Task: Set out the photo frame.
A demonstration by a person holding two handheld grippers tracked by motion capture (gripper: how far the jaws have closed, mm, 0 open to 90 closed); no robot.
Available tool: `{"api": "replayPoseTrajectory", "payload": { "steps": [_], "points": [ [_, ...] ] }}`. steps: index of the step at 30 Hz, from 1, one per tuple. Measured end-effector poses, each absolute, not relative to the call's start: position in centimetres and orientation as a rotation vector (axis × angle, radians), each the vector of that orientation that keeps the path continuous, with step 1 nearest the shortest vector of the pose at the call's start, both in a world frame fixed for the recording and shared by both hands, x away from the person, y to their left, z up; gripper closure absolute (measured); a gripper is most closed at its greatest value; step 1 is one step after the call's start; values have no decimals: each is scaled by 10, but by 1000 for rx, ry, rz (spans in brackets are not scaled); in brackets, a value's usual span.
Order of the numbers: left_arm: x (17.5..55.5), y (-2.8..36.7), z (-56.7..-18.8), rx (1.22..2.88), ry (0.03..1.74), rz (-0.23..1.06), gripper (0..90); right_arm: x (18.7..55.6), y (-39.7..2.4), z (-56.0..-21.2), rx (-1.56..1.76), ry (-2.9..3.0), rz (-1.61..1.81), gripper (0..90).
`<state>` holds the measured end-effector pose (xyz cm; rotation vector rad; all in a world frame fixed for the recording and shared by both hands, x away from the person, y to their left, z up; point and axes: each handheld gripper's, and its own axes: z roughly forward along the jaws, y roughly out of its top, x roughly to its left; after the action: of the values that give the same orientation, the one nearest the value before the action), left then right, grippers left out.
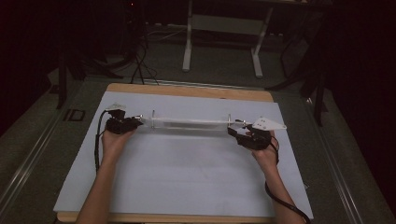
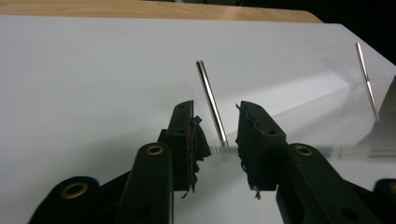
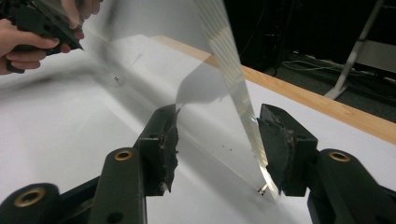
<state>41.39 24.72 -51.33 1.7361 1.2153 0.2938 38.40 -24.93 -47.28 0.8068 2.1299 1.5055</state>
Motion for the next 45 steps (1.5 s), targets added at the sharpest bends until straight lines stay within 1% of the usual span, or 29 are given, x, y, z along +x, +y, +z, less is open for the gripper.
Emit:
{"api": "replayPoseTrajectory", "payload": {
  "steps": [9, 14, 28, 36, 40, 43, 45],
  "points": [
    [401, 247, -511, 1814, 1157, 326, 597, 386, -248, -471, 819, 2122, 1507, 480],
    [397, 246, -509, 1856, 1115, 324, 589, 387, -248, -471, 826, 2119, 1505, 480],
    [389, 242, -498, 1837, 1041, 312, 551, 389, -247, -469, 841, 2112, 1507, 479],
    [387, 234, -495, 1866, 994, 318, 547, 391, -247, -469, 844, 2111, 1507, 479],
    [386, 230, -491, 1863, 988, 348, 520, 391, -247, -469, 846, 2109, 1509, 479],
    [385, 228, -489, 1858, 992, 378, 466, 392, -247, -468, 847, 2107, 1512, 480],
    [385, 226, -487, 1852, 991, 388, 451, 392, -247, -468, 849, 2106, 1510, 480]
  ]
}}
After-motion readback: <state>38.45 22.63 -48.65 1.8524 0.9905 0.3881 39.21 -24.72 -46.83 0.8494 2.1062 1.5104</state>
